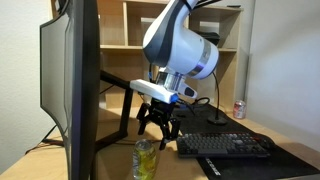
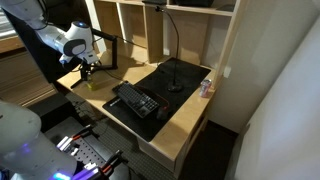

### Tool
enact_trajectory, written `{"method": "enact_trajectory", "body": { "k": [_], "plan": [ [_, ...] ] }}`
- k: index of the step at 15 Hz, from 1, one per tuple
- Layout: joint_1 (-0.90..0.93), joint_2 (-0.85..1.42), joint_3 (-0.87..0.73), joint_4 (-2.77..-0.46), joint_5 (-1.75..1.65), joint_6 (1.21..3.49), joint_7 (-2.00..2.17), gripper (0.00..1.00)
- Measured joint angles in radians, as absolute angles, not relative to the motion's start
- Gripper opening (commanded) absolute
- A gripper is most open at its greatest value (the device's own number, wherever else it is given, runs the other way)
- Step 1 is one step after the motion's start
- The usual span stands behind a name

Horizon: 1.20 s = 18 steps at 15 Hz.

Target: Move the yellow can to the right side of the desk

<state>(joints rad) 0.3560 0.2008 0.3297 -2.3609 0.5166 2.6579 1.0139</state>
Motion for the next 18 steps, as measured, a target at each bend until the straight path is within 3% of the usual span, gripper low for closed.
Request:
{"method": "enact_trajectory", "body": {
  "k": [18],
  "plan": [
    [0.356, 0.218, 0.333, -2.362, 0.546, 2.679, 1.008, 1.0]
  ]
}}
